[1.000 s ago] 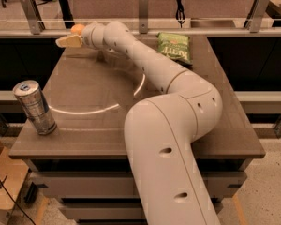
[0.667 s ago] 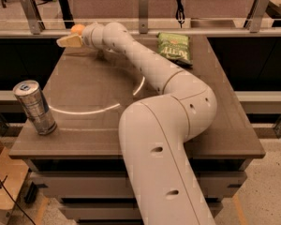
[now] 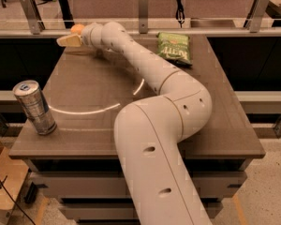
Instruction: Move orange near redbull can
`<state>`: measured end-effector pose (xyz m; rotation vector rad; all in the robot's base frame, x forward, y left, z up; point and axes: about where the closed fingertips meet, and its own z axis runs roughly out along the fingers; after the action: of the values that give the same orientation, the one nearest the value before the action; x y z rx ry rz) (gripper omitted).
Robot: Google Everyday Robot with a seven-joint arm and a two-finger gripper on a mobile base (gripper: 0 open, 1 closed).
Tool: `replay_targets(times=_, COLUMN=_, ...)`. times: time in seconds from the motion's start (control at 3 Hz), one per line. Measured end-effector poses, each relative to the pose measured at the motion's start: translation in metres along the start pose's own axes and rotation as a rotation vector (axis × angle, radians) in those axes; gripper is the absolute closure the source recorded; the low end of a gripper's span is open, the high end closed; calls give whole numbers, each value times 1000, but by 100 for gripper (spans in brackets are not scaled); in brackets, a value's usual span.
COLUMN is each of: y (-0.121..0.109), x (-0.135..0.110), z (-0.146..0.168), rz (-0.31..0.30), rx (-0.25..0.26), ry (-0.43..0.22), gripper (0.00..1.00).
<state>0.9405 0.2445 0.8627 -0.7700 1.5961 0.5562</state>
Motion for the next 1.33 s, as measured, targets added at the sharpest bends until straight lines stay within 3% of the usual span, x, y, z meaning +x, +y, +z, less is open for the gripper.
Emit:
replay_targets(times=0.33, y=-3, x=0, z=4, rz=4, rx=4, ry=0, gripper=22)
replay_targets(times=1.33, y=-16, x=-7, z=0, rz=-6, rx=24, ry=-8, gripper=92)
